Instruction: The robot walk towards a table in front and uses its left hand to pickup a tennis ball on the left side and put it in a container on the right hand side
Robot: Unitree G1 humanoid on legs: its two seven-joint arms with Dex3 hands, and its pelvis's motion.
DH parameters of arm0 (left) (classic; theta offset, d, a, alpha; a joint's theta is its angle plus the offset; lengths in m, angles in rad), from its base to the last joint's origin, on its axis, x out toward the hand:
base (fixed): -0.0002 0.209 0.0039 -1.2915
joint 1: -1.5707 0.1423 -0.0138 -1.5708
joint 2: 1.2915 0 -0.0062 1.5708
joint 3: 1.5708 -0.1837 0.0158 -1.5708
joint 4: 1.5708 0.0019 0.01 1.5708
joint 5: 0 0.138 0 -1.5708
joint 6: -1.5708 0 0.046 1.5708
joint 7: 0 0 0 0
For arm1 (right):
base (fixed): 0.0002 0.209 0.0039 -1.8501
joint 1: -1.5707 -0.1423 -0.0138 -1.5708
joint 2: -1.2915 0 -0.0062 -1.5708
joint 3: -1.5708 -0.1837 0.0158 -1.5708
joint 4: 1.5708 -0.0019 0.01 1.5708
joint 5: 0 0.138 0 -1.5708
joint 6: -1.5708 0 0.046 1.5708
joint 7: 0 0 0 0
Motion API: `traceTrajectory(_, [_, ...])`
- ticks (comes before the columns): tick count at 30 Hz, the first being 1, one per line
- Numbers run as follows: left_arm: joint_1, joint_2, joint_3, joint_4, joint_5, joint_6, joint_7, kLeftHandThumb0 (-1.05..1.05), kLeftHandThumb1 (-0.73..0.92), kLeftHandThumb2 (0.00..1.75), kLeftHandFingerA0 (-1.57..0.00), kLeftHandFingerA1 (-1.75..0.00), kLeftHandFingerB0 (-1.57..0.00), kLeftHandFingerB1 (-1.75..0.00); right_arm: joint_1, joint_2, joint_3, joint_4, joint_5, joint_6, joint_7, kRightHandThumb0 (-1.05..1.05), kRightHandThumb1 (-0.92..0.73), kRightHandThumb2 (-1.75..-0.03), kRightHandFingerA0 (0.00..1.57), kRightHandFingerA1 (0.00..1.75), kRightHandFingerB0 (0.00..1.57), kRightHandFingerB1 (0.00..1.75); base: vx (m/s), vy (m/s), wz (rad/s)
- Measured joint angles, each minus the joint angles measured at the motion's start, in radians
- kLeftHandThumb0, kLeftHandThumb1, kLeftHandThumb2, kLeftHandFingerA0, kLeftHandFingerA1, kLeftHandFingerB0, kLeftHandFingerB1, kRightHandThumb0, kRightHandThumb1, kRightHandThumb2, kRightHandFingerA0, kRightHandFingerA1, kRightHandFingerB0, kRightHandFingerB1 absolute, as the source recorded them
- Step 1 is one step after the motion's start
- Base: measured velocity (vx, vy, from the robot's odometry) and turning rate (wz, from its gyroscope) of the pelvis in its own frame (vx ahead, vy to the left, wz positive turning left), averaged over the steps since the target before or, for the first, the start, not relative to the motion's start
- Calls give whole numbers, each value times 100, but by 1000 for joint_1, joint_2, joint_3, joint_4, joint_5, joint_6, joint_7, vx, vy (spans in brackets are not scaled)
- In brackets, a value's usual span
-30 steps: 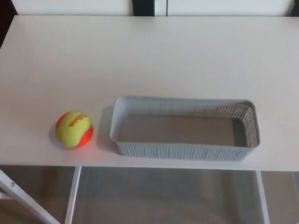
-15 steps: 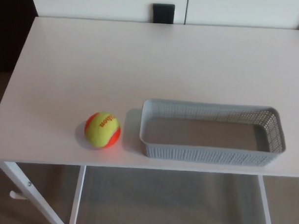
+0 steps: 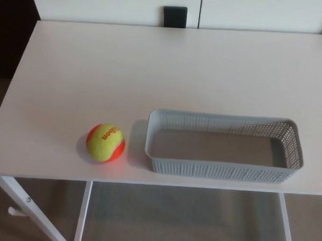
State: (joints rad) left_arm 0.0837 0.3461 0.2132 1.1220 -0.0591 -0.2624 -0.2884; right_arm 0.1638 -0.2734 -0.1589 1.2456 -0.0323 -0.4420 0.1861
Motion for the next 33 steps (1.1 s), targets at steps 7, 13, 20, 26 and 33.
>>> traceTrajectory(7, [12, 35, 123, -69, -44, 18, 15, -27, 13, 74, -48, -101, -20, -78, -3, 3, 2, -4, 1, 0, -1, -81, -29, -69, 66, 50, 49, 42, 0, 0, 0])
traceTrajectory(13, [22, 191, 310, -143, -108, 42, 58, -85, 34, 75, -7, -91, 0, -68, -14, 2, -5, -4, 2, 2, -1, -74, -29, -68, 65, 49, 48, 43, 0, 0, 0])
traceTrajectory(20, [4, 276, 462, -401, -160, 67, 91, -35, -20, 70, -43, -83, -35, -77, -36, 2, -7, -3, 2, 5, 2, -93, -37, -67, 67, 44, 52, 38, 0, 0, 0])
traceTrajectory(26, [-38, 277, 455, -669, -157, 73, 97, -105, 35, 59, -26, -125, -26, -104, -41, 2, -6, -2, 1, 5, 2, -76, -30, -70, 63, 50, 50, 45, 0, 0, 0])
traceTrajectory(33, [-84, 295, 395, -964, -134, 85, 100, -105, 35, 59, -26, -125, -26, -104, -40, 0, -6, -2, 1, 5, 4, -76, -30, -70, 63, 50, 50, 45, 0, 0, 0])
